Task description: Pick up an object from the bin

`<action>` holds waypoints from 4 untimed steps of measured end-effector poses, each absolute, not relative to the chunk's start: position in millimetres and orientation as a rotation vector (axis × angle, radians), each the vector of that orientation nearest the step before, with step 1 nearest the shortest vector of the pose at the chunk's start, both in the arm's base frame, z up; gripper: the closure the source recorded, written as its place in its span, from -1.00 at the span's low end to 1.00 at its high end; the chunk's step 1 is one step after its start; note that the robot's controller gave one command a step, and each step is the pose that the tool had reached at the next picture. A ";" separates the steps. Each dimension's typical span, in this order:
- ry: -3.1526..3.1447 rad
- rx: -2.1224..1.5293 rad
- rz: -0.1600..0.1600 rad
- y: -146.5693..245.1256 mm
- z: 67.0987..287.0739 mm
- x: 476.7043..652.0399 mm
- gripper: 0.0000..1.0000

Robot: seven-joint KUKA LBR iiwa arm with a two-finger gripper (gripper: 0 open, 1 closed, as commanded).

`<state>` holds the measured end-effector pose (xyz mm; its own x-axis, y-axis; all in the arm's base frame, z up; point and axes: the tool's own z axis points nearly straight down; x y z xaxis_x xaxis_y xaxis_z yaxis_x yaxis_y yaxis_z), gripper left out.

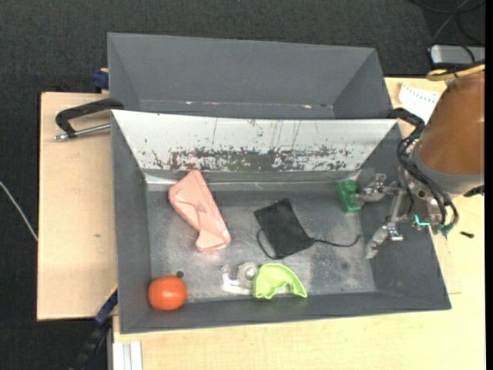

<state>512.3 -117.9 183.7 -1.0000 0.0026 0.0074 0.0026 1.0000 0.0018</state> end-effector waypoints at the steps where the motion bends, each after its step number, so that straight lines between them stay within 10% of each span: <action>1: -3.141 -0.001 -0.001 -117.3 187.9 513.4 -1.00; 3: -3.143 -0.083 -0.001 -116.4 78.3 515.5 -1.00; 4: -3.138 -0.096 -0.002 -115.1 68.8 515.3 -1.00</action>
Offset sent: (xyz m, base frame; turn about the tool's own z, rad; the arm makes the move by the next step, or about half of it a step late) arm 0.0040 0.0008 -0.1137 0.0342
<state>515.3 -115.1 68.8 -0.9981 0.0614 0.0017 0.0614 0.9981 0.0014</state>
